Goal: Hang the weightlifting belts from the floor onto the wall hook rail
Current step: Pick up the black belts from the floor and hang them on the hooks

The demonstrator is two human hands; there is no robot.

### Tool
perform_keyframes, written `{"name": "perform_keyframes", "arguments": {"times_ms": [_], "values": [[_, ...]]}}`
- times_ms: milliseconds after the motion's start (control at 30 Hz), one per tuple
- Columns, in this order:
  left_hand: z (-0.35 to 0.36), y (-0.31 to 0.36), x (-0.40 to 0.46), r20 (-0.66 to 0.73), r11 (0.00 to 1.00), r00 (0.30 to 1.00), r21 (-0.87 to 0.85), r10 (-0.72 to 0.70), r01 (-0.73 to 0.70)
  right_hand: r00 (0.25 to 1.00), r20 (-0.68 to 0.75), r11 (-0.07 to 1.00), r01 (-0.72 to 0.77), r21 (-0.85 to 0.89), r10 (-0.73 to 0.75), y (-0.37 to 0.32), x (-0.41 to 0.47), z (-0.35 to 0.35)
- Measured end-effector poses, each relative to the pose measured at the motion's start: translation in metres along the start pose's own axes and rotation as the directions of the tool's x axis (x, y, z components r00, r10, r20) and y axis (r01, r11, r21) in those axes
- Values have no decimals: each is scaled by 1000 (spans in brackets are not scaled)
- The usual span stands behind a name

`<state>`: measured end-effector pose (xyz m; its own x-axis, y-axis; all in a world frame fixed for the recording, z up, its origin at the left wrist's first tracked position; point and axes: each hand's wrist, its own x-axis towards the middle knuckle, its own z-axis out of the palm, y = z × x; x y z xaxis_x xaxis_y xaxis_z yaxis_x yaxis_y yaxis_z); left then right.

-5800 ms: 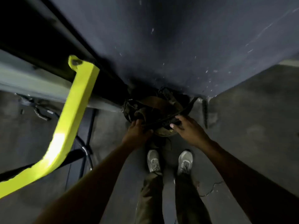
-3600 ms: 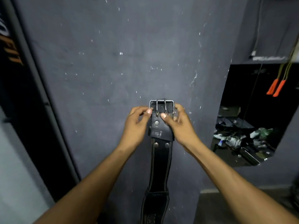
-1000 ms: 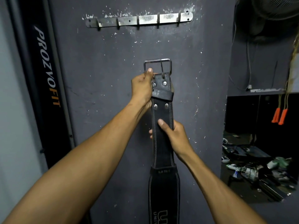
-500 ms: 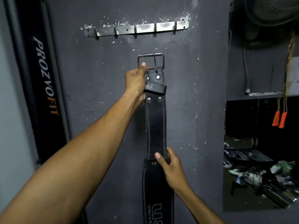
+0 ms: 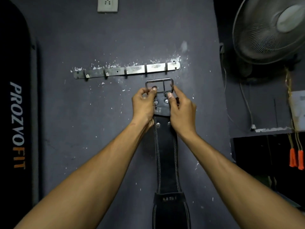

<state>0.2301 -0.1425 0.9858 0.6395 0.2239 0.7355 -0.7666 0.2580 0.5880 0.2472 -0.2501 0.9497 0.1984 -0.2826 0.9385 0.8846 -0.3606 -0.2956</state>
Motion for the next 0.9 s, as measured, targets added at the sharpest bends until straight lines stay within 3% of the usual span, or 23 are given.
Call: {"name": "perform_keyframes", "arguments": {"times_ms": [133,300,400,500,633,733,800,900], "values": [[20,-4,37,-3,958,966,127,259,-256,999,-47,1000,6,29,-4,14,54,10],[40,-16,80,93,747,843,420,530,-516,994,-47,995,95,-33,-96,34,105,20],[50,-19,109,154,597,859,659,489,-458,999,-3,996,49,-80,-49,48,131,22],[56,-21,129,200,540,896,738,396,-404,998,55,990,-6,-142,14,60,147,26],[58,-24,132,210,467,903,799,375,-380,995,86,975,70,-210,-53,71,147,22],[51,-42,110,205,519,902,760,381,-392,994,88,987,70,-148,-58,83,126,16],[46,-59,88,170,592,897,698,409,-402,998,56,998,-13,-62,17,90,107,13],[42,-79,63,-21,744,927,604,374,-286,991,74,994,-105,-41,108,98,76,12]]}}
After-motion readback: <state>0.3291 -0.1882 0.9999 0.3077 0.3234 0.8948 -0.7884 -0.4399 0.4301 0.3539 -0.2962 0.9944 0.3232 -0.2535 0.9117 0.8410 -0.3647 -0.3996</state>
